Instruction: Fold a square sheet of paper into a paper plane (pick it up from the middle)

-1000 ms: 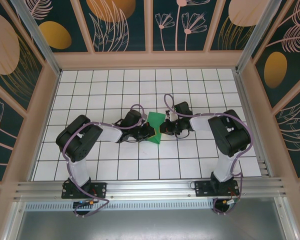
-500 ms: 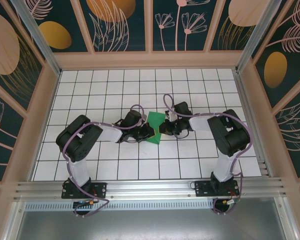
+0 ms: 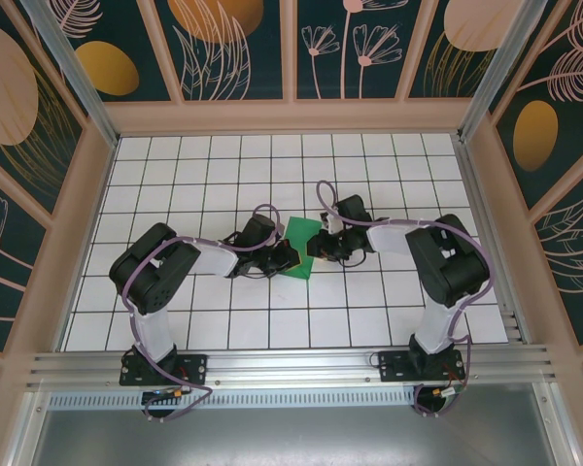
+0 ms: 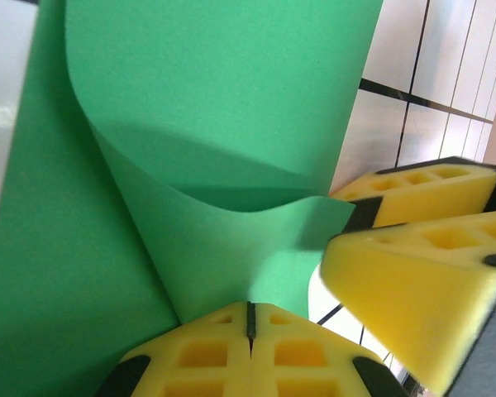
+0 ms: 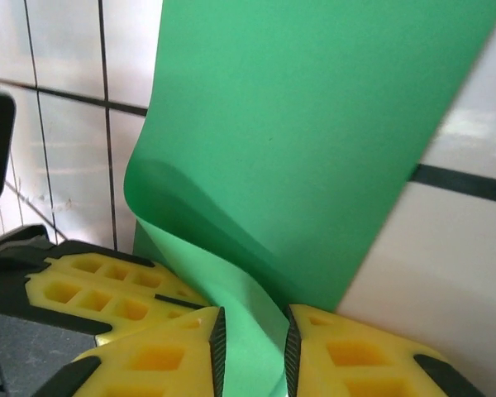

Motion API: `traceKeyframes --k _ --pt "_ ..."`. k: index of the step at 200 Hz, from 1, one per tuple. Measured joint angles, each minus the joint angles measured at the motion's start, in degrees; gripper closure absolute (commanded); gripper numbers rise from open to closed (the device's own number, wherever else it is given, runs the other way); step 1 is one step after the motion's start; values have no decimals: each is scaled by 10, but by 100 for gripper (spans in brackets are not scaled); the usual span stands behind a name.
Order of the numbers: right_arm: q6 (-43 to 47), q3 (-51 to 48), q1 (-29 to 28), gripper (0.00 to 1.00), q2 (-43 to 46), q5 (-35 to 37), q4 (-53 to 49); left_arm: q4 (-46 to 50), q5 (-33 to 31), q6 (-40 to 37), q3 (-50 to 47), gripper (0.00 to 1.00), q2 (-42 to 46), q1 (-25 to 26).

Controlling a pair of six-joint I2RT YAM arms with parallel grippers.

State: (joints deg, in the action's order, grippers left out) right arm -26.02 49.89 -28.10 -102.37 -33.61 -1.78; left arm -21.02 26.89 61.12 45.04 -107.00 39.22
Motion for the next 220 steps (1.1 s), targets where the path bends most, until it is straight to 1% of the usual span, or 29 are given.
traceKeyframes --k 34,63,91,142,220 --pt "-5 -1 1 71 39 37 -13 0 -2 0 0 97 0 1" --pt "-11 -5 -5 77 47 42 -12 0 -2 0 0 97 0 1" --pt "-20 -18 -29 83 47 41 -13 0 -2 0 0 98 0 1" --pt "-34 -43 -68 85 47 36 -10 0 -2 0 0 98 0 1" --pt "-48 -61 -81 86 47 36 -6 3 -1 -3 0 98 7 1"
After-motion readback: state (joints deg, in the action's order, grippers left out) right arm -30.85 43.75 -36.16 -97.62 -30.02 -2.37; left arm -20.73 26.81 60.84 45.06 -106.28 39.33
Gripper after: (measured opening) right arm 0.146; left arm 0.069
